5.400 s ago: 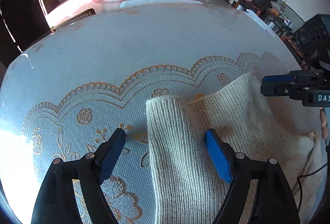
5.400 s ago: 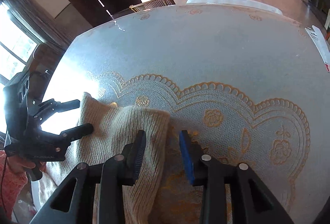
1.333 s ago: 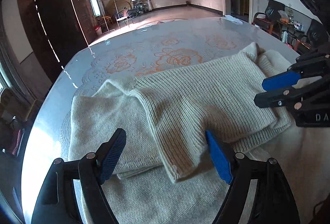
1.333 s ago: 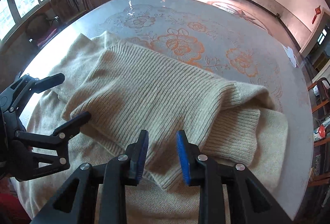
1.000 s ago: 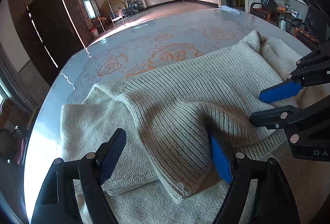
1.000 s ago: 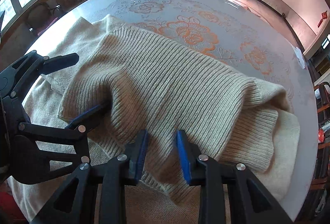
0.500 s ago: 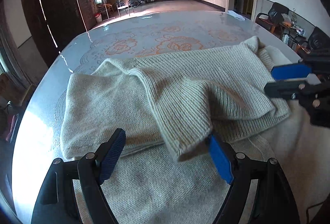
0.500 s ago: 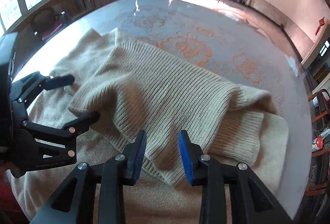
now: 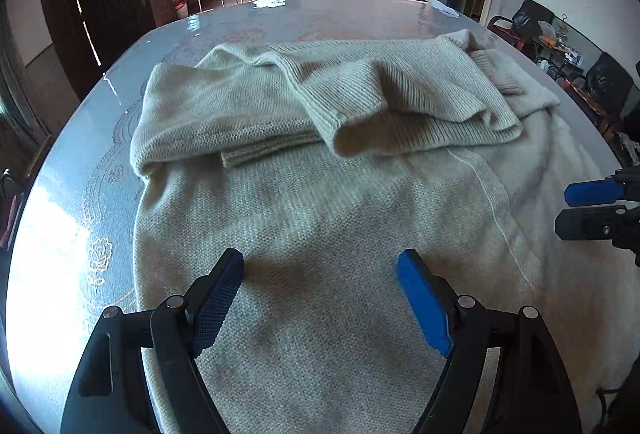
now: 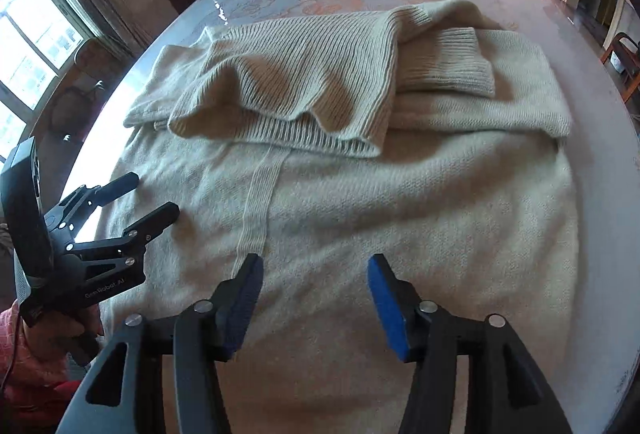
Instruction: Fold clothes
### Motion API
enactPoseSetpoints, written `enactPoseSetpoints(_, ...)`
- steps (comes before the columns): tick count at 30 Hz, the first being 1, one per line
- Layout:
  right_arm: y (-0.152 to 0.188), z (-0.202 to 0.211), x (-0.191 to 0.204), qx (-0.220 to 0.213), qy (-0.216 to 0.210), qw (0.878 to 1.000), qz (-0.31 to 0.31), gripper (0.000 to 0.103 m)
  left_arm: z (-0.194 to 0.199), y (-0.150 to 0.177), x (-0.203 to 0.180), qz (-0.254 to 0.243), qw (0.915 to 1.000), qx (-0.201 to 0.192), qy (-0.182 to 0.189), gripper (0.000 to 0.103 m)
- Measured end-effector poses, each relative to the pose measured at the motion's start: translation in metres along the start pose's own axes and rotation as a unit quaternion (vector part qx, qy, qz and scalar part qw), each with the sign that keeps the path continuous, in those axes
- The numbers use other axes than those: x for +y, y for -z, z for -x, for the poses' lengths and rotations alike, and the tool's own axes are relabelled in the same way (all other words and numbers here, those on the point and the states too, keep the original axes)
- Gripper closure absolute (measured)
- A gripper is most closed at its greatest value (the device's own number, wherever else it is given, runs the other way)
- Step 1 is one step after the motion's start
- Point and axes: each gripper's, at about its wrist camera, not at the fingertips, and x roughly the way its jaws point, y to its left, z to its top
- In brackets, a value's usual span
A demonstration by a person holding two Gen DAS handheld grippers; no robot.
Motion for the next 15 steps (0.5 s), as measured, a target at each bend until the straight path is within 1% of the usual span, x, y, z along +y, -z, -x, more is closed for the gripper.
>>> enactPoseSetpoints(1, 0.004, 0.001, 0.005, 0.003, 0.010, 1.000, 0.011, 0.034, 0.003, 0.003, -0.002, -0.001, 1.0000, -0.001, -0.002, 0.022)
enactPoseSetpoints(3, 0.012, 0.003, 0.013, 0.006, 0.030, 0.999, 0.033, 0.034, 0.011, 0.011, -0.005, 0.000, 1.0000, -0.005, -0.008, 0.022)
enactPoseSetpoints(5, 0.019, 0.007, 0.017, -0.001, 0.044, 0.998, 0.052, 0.034, 0.019, 0.020, -0.007, 0.004, 0.9998, -0.006, -0.020, 0.022)
enactPoseSetpoints(11, 0.041, 0.020, 0.012, -0.003, 0.055, 0.994, 0.092, 0.033, 0.040, 0.055, -0.013, 0.032, 0.9970, -0.003, -0.070, 0.022)
enactPoseSetpoints(15, 0.063, 0.032, 0.007, -0.006, 0.065, 0.991, 0.115, 0.033, 0.060, 0.083, -0.020, 0.046, 0.9942, -0.013, -0.096, 0.022)
